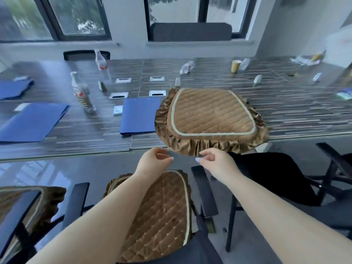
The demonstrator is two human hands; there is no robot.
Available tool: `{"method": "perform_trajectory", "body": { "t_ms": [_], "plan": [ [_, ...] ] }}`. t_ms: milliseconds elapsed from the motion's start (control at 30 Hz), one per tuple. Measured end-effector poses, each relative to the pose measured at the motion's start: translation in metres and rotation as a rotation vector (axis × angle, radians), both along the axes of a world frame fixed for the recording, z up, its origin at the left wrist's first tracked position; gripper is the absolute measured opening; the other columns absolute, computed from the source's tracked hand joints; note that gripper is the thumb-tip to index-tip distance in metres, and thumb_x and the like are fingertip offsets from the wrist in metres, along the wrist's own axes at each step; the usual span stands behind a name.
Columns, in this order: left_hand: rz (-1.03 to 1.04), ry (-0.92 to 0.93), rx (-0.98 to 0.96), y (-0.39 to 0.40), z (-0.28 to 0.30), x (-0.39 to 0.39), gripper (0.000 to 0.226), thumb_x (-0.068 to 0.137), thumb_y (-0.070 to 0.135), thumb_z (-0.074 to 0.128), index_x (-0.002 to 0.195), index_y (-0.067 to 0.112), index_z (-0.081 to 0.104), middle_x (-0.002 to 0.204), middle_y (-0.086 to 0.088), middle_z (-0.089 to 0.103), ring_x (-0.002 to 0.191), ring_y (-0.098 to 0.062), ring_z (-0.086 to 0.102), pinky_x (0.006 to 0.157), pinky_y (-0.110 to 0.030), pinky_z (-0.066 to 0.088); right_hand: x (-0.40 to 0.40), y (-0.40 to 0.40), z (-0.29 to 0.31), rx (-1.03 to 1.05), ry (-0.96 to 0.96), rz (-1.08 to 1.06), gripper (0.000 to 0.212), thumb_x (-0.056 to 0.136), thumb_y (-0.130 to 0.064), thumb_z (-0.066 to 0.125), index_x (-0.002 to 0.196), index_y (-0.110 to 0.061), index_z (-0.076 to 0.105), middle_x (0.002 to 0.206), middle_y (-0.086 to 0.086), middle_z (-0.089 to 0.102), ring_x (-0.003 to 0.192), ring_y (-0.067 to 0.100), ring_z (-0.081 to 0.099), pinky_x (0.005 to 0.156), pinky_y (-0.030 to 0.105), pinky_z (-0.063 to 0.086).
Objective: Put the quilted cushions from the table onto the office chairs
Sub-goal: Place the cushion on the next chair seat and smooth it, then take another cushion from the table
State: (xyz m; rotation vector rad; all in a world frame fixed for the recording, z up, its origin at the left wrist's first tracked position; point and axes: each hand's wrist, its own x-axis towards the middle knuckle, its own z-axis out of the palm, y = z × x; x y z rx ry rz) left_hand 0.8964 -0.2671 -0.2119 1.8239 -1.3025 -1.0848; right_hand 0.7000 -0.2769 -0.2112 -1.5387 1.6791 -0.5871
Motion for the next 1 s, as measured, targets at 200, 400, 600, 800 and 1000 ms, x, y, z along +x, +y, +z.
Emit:
{"method": "perform_trajectory", "body": {
  "t_ms": [200,400,600,800,1000],
  "plan": [
    [0.044,0.038,-0.001,-0.009,0.010,-0.102,0.033,0.085,0.027,0.069,0.116,0.017,0.062,0.105,0.001,0.068,0.098,-0.017,0.063,0.074,-0.025,0.050,-0.120,-0.003,0.015,-0.034,-0.018,-0.028,0.033,0.085,-0.037,0.066,0.113,-0.020,0.063,0.092,-0.008,0.067,0.090,0.013,0.062,0.067,0.022,0.043],
    [0.146,0.177,0.012,-0.018,0.012,-0.204,0.031,0.084,0.027,0.070,0.113,0.018,0.065,0.100,0.004,0.068,0.095,-0.013,0.063,0.085,-0.031,0.050,-0.230,-0.030,0.029,-0.034,-0.001,-0.002,0.031,0.084,-0.036,0.067,0.112,-0.021,0.064,0.088,-0.012,0.061,0.090,0.011,0.059,0.074,0.023,0.041],
    [0.241,0.223,-0.010,-0.037,0.025,-0.250,0.028,0.083,0.023,0.070,0.110,0.018,0.066,0.095,0.008,0.068,0.084,-0.007,0.062,0.081,-0.028,0.050,-0.271,-0.066,0.046,-0.031,0.010,0.100,0.028,0.087,-0.036,0.065,0.111,-0.023,0.062,0.096,-0.007,0.060,0.078,0.003,0.053,0.058,0.016,0.035],
    [0.320,0.179,-0.003,-0.060,0.019,-0.247,0.030,0.082,0.026,0.070,0.112,0.019,0.066,0.105,0.003,0.070,0.089,-0.013,0.062,0.089,-0.032,0.051,-0.274,-0.105,0.029,0.012,0.023,0.147,0.027,0.084,-0.037,0.067,0.108,-0.023,0.064,0.099,-0.005,0.066,0.094,0.014,0.062,0.068,0.022,0.042],
    [0.354,0.178,-0.013,-0.121,0.003,-0.214,0.029,0.083,0.025,0.068,0.111,0.020,0.064,0.103,0.007,0.069,0.091,-0.010,0.064,0.080,-0.028,0.053,-0.260,-0.176,0.016,0.020,0.095,0.163,0.025,0.085,-0.036,0.066,0.108,-0.025,0.063,0.090,-0.014,0.061,0.080,0.006,0.058,0.059,0.022,0.041]
  ]
}}
